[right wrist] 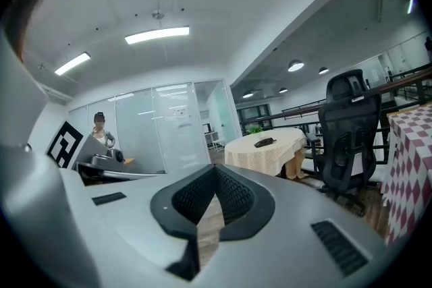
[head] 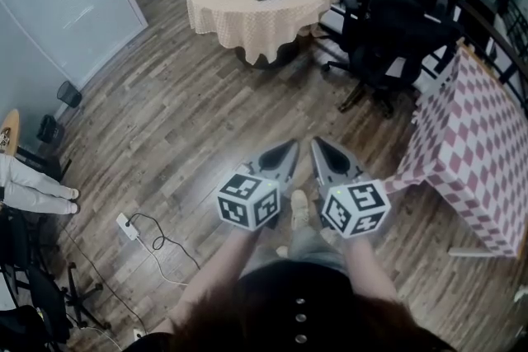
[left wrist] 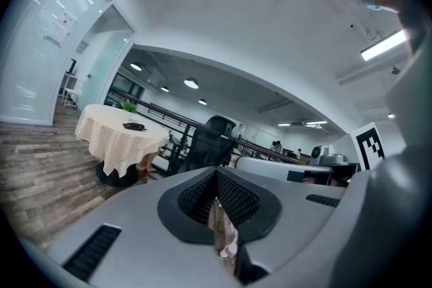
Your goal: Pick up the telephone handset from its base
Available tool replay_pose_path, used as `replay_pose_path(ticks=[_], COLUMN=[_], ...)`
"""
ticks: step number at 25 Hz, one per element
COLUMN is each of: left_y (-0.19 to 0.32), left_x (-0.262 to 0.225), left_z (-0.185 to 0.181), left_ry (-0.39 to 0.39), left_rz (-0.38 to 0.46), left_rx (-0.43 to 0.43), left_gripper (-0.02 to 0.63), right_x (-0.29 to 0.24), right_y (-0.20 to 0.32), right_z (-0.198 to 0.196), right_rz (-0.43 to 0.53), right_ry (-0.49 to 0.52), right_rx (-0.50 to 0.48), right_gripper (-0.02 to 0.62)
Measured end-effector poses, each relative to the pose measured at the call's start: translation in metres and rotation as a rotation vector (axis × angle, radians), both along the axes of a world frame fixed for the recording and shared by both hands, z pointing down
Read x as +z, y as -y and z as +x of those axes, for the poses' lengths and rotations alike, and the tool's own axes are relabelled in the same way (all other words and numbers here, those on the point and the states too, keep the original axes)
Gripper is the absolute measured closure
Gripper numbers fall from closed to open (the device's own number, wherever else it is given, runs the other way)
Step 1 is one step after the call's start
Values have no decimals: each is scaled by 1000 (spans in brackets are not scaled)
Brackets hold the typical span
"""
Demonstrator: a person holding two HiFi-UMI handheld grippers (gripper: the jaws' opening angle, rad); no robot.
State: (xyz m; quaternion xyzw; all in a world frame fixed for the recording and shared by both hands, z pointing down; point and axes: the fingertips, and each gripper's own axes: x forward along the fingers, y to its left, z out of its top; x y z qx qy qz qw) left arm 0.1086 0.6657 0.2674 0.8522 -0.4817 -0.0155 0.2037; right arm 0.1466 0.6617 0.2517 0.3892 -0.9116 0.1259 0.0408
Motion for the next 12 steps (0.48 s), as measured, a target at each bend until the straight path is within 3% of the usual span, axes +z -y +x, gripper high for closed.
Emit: replay_pose_path(ticks=[12], left_y=[151], left_x=[0], left_z=[-18], left_ry=[27], left_rz=[8], left_rx=[-48], left_gripper=[601], right_x=[-8], right_y=[157], right_z=[-22], right_rz=[7], right_ry=[19], right_rx=[-47], right_gripper=[587])
